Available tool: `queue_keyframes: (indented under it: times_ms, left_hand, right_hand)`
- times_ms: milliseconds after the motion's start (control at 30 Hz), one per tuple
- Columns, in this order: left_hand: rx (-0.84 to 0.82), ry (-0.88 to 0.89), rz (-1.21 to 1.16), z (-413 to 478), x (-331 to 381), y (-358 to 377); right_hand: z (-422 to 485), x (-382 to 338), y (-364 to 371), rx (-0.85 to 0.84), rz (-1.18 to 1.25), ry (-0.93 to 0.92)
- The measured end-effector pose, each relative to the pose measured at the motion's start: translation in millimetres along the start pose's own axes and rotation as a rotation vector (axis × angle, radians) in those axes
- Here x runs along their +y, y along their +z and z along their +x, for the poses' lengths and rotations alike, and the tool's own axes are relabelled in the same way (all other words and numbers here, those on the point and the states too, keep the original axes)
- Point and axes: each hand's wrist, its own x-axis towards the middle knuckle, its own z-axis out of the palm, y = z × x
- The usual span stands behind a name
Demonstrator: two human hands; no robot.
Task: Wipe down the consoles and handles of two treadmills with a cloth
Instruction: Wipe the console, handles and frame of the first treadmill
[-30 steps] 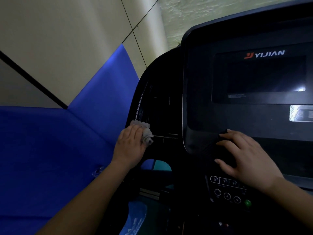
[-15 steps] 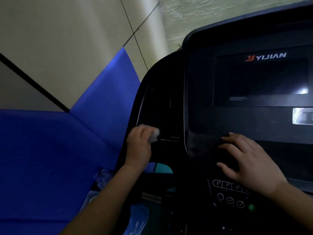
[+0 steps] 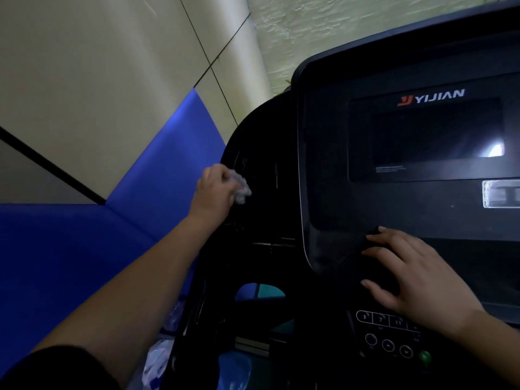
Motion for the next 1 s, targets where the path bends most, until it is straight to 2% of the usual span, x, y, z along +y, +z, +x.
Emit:
queue_keyframes:
  times_ms: [100,167,267,400,500,633,833,967,1000]
  left_hand:
    - [0.106,-0.065,-0.139,37.5,19.1,-5.4]
    - [0.138,-0.035,-0.115,55.0,30.8,-6.4]
    - [0.182,0.036,0.076,58.4,30.5,-1.6]
    - [0.112,0.25,0.214,12.9,-8.1,3.9]
    - [0.011,0.265,0.331,-42.9,-27.7,12.3]
    - [-0.169,0.229,0.312,-75.0,-32.8,18.9]
    - [0.053,0.125,0.071,-56.3,-3.4,25.5]
    - [-0.051,0.033,0.009,-46.8,30.7,55.9]
    - [-0.03,-0.019,0.031,-45.1,34.7,63.0]
  right_hand:
    - [0.4,-0.1,-0.8,0.004,-0.005,0.001]
    - [0.4,-0.2,-0.7,0.01,-0.008,0.001]
    - [0.0,-0.3,0.0,0.014,-0.004,0.005]
    - [0.6,0.4,0.9,0.012,-0.007,0.004]
    - [0.5,-0.2,0.2,0.006,-0.012,0.007]
    - [0.6,-1.3,-0.8,0.006,-0.009,0.011]
    - [0.1,-1.8,-1.0,0.007,-0.006,0.016]
    - [0.6,-1.1,-0.1,0.015,-0.006,0.01]
    - [0.8,-1.1,0.2,0.016,-0.006,0.011]
